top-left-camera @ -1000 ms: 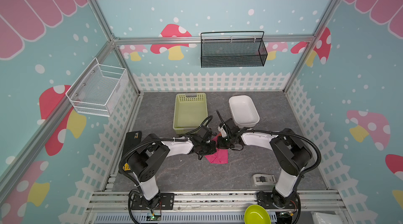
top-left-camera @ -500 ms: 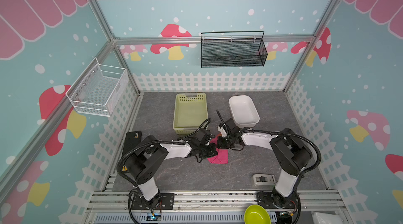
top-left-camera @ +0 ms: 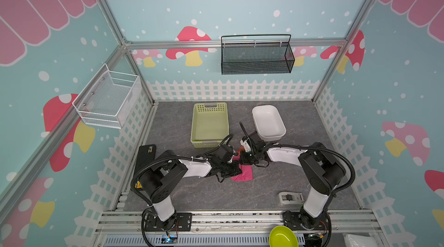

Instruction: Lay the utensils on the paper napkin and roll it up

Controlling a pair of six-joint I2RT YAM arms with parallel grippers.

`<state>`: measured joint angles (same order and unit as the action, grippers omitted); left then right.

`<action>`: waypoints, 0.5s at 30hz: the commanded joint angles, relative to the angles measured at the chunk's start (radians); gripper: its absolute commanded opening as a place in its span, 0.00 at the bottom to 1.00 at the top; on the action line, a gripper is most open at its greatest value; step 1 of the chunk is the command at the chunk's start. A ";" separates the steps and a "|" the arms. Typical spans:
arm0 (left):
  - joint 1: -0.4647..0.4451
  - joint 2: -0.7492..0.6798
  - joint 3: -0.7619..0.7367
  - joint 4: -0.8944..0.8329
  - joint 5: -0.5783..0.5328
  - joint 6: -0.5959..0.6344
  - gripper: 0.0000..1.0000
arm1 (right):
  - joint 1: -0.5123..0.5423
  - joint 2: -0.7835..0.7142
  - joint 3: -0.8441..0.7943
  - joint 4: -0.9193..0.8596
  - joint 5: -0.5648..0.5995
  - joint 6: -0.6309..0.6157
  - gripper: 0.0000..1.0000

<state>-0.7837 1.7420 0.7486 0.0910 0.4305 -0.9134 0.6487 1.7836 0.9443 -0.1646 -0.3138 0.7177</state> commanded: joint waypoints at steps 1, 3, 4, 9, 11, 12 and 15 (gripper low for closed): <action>-0.012 -0.031 -0.037 -0.092 -0.042 -0.004 0.00 | -0.001 0.001 -0.056 -0.082 0.032 -0.008 0.00; -0.011 -0.080 -0.038 -0.110 -0.080 0.002 0.02 | -0.001 -0.007 -0.071 -0.081 0.031 -0.006 0.00; -0.011 -0.105 -0.044 -0.107 -0.093 0.004 0.04 | -0.001 -0.012 -0.078 -0.081 0.029 -0.006 0.00; 0.011 -0.227 -0.053 -0.185 -0.197 0.032 0.07 | -0.001 -0.041 -0.112 -0.080 0.030 -0.004 0.00; 0.029 -0.261 -0.056 -0.234 -0.236 0.036 0.09 | -0.001 -0.047 -0.121 -0.079 0.027 -0.005 0.00; 0.038 -0.272 -0.060 -0.243 -0.241 0.039 0.11 | -0.001 -0.049 -0.125 -0.078 0.025 -0.005 0.00; 0.066 -0.304 -0.087 -0.261 -0.258 0.038 0.20 | -0.001 -0.048 -0.128 -0.077 0.024 -0.005 0.00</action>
<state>-0.7387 1.4601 0.6933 -0.0982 0.2405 -0.8845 0.6487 1.7187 0.8585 -0.1390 -0.3149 0.7177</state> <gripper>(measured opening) 0.181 0.054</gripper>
